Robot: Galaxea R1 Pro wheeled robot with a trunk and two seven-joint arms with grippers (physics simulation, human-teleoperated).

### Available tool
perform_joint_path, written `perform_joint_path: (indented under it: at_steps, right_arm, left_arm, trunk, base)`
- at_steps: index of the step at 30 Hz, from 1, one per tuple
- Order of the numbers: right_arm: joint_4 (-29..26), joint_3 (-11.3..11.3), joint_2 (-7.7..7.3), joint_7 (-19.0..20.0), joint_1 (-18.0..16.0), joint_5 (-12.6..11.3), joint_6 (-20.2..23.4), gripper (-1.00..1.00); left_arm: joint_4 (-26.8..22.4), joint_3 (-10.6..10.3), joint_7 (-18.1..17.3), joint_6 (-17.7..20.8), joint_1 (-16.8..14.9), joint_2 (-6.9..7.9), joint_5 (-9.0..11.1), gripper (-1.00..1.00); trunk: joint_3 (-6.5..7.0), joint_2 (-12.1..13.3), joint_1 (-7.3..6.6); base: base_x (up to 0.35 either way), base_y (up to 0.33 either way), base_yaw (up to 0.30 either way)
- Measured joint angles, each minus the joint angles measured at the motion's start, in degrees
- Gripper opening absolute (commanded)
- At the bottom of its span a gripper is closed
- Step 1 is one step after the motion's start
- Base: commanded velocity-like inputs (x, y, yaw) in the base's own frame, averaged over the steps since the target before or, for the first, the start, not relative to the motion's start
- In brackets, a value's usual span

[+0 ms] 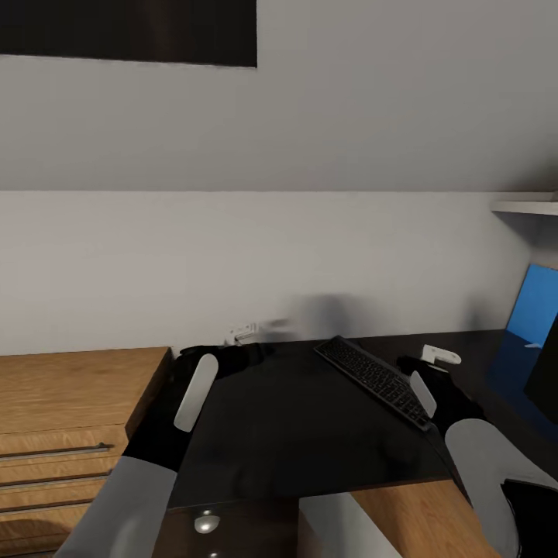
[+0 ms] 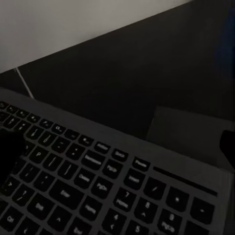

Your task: In the bedroom, organize the workspace by keeping the computer under the desk, ensuring the monitor is on the desk, placing the keyboard on the desk next to the monitor, placing the mouse on the desk next to the keyboard, moving the folder from the swivel chair onto the desk next to the mouse, stacking the notebook on top of the folder with the pen on top of the notebook, and positioning the swivel chair next to the desk.

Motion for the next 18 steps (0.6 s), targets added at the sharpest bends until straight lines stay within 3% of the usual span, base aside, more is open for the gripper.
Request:
perform_joint_path:
  at_steps: [11,18]
  right_arm:
    - [4.2,0.1,-2.15,2.1,0.0,0.2,-6.4,1.0]
    - [7.3,0.2,-2.65,6.8,0.0,2.9,-10.7,1.0]
  left_arm:
    - [0.0,0.0,-0.1,0.0,0.0,0.0,0.0,1.0]
    - [-0.1,-0.1,-0.3,0.0,0.0,-0.02,0.0,1.0]
  trunk:
    - [0.0,0.0,0.0]
    - [0.0,0.0,0.0]
  base:
    - [0.0,-0.013,0.0]
    - [0.0,-0.001,0.0]
